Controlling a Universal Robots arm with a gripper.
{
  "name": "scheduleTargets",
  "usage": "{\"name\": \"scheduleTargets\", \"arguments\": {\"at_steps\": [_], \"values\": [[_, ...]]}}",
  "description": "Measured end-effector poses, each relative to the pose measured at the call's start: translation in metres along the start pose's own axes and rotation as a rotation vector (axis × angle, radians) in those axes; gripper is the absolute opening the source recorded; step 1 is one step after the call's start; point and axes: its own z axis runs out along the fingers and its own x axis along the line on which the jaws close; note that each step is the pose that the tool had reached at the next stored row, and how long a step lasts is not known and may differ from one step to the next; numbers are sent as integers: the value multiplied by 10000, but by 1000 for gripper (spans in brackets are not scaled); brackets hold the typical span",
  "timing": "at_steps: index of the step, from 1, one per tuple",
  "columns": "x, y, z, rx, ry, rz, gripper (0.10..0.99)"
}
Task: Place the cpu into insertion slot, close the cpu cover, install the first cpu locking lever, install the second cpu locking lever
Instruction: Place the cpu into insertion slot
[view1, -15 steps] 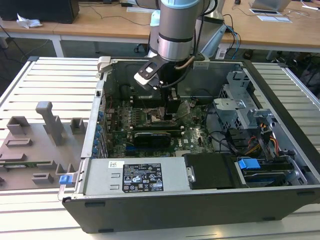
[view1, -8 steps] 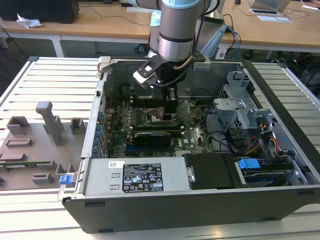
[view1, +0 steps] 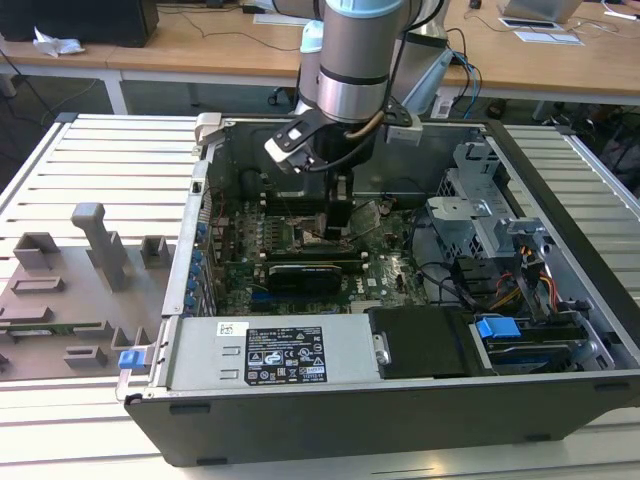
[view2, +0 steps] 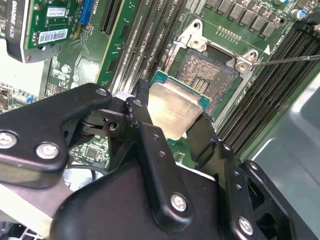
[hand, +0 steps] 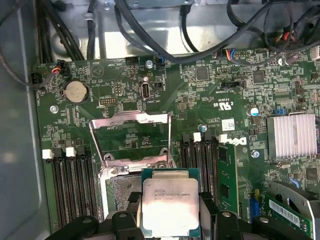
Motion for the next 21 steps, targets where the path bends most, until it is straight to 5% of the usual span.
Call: {"name": "scheduleTargets", "arguments": {"at_steps": [21], "values": [[2,21,2,124,-70,1988,541]]}}
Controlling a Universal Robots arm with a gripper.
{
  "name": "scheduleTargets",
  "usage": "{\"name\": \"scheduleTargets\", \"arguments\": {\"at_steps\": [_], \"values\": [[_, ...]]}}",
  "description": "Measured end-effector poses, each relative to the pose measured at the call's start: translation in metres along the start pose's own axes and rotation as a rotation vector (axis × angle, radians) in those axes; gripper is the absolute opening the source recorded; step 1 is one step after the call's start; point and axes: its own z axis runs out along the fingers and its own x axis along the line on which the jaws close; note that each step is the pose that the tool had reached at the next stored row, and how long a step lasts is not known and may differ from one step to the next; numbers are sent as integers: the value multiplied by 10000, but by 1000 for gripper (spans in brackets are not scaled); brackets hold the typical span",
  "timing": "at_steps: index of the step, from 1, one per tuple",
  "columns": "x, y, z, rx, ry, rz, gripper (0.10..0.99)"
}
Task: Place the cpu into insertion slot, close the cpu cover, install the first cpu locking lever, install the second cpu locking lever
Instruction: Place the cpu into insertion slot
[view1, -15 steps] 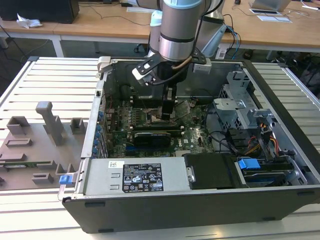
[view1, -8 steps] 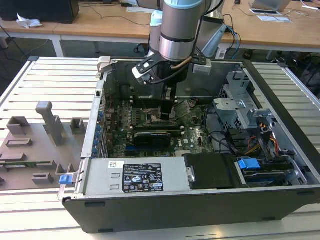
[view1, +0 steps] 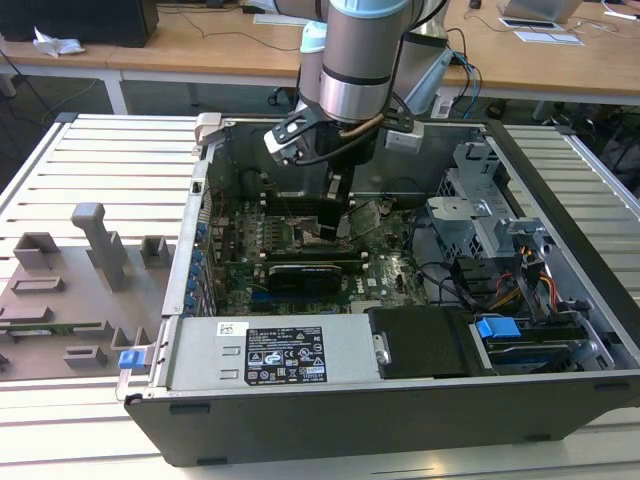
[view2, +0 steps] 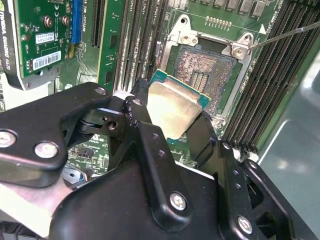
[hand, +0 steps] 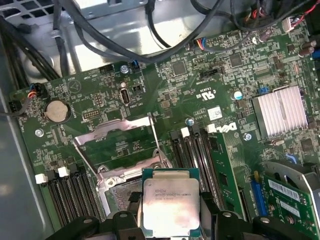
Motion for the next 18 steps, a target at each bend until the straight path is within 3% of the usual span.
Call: {"name": "scheduleTargets", "arguments": {"at_steps": [18], "values": [[3,10,0,69,-70,1229,541]]}}
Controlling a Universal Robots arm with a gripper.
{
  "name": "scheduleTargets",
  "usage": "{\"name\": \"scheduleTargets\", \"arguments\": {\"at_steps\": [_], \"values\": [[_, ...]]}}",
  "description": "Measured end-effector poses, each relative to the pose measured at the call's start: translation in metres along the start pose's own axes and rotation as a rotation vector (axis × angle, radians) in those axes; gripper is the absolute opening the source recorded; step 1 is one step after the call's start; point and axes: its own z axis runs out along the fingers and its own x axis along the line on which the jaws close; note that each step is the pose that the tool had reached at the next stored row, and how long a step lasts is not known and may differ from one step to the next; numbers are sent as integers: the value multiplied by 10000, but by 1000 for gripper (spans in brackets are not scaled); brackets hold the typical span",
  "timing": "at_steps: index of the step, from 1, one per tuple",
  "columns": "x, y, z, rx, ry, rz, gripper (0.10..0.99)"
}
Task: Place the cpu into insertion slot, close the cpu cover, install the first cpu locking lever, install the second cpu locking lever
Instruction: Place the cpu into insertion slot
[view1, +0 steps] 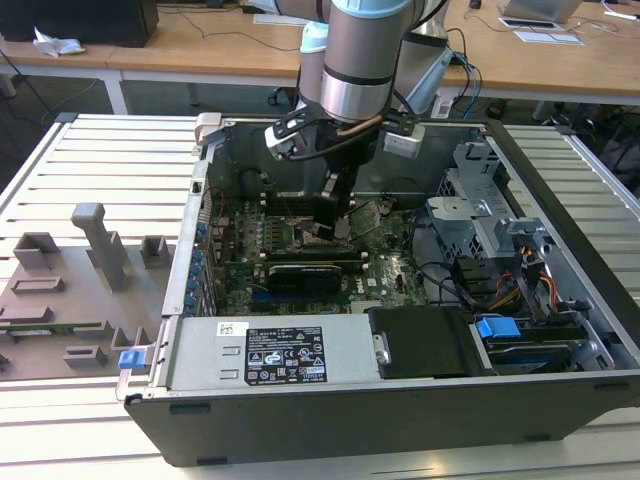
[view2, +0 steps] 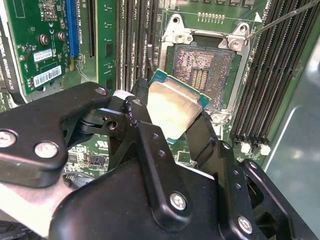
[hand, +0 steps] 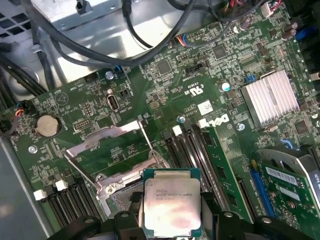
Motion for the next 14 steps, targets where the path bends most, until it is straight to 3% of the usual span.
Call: {"name": "scheduleTargets", "arguments": {"at_steps": [14], "values": [[2,5,1,71,-41,1082,541]]}}
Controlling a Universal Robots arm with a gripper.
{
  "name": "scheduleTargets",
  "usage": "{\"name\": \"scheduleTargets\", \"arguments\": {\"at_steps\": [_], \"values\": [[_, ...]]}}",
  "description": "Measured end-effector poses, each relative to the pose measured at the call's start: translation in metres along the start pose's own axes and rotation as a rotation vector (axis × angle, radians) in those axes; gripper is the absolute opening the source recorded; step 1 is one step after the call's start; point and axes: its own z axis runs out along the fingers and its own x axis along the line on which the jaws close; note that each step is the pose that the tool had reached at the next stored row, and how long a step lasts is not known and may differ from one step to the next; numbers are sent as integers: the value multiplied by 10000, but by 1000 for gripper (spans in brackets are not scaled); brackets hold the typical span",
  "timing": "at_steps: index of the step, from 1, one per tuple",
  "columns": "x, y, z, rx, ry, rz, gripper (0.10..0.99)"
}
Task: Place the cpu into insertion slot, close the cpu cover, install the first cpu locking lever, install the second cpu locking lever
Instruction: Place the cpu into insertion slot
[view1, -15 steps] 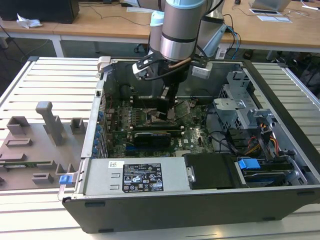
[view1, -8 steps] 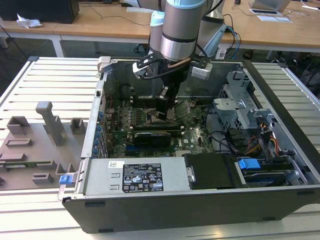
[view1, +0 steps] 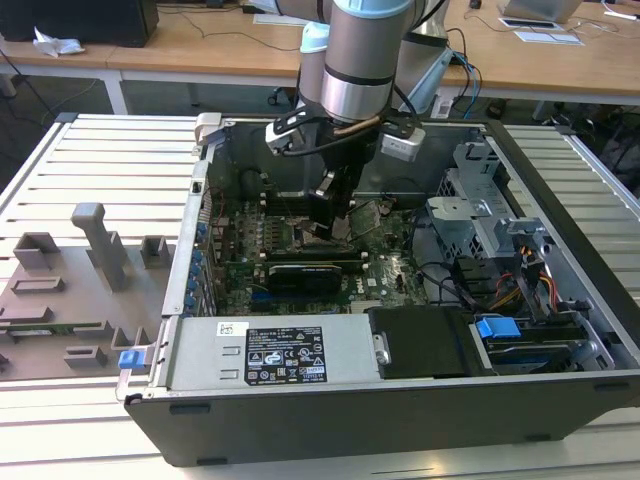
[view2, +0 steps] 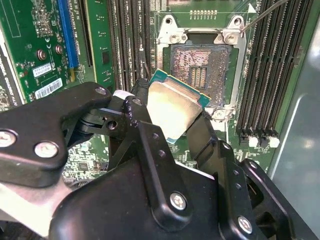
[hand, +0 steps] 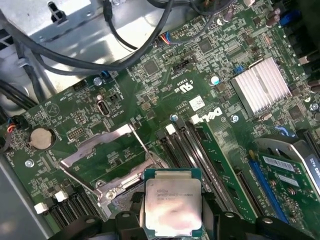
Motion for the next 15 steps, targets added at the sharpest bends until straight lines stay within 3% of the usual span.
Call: {"name": "scheduleTargets", "arguments": {"at_steps": [5,10,15], "values": [[1,1,1,24,-11,348,541],[2,3,1,66,-41,1035,541],[2,3,1,65,-40,1012,541]]}}
